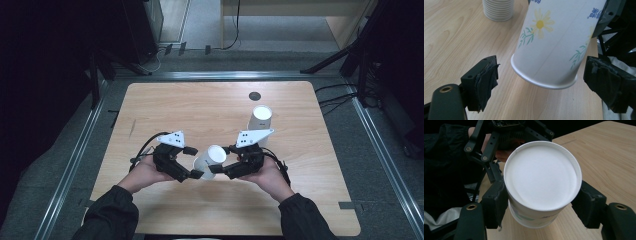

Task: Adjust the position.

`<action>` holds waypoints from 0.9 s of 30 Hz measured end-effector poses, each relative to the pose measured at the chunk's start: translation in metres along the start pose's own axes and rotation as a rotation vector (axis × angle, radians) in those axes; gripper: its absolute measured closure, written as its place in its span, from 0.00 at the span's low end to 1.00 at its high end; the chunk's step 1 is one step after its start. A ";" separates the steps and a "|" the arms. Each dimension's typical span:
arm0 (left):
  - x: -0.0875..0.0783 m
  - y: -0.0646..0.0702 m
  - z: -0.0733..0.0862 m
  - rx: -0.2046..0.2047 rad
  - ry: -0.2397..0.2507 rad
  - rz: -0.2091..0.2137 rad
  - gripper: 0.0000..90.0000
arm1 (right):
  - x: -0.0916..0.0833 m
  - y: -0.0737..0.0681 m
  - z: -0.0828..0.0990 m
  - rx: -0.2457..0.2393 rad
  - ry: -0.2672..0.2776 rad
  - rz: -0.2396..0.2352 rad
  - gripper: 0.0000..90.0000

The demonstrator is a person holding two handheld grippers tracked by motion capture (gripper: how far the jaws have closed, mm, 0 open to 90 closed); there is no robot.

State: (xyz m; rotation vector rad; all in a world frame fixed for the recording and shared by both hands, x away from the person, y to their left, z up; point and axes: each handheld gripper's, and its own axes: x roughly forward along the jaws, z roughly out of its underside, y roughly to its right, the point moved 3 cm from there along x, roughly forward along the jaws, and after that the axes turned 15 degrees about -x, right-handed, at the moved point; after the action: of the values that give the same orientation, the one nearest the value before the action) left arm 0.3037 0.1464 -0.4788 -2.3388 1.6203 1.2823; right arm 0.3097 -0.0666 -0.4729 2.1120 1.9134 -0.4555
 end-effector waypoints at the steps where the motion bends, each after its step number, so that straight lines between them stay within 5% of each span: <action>1: 0.001 0.000 0.000 0.000 -0.001 0.001 0.14 | 0.000 0.000 -0.001 0.001 0.001 -0.001 0.38; 27: 0.010 0.008 0.004 0.035 -0.011 0.024 0.18 | 0.014 -0.007 -0.008 -0.014 -0.015 -0.039 0.38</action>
State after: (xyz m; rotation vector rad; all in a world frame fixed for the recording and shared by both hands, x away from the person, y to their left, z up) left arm 0.2966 0.1366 -0.4843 -2.2960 1.6581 1.2579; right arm 0.3044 -0.0495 -0.4710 2.0603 1.9472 -0.4632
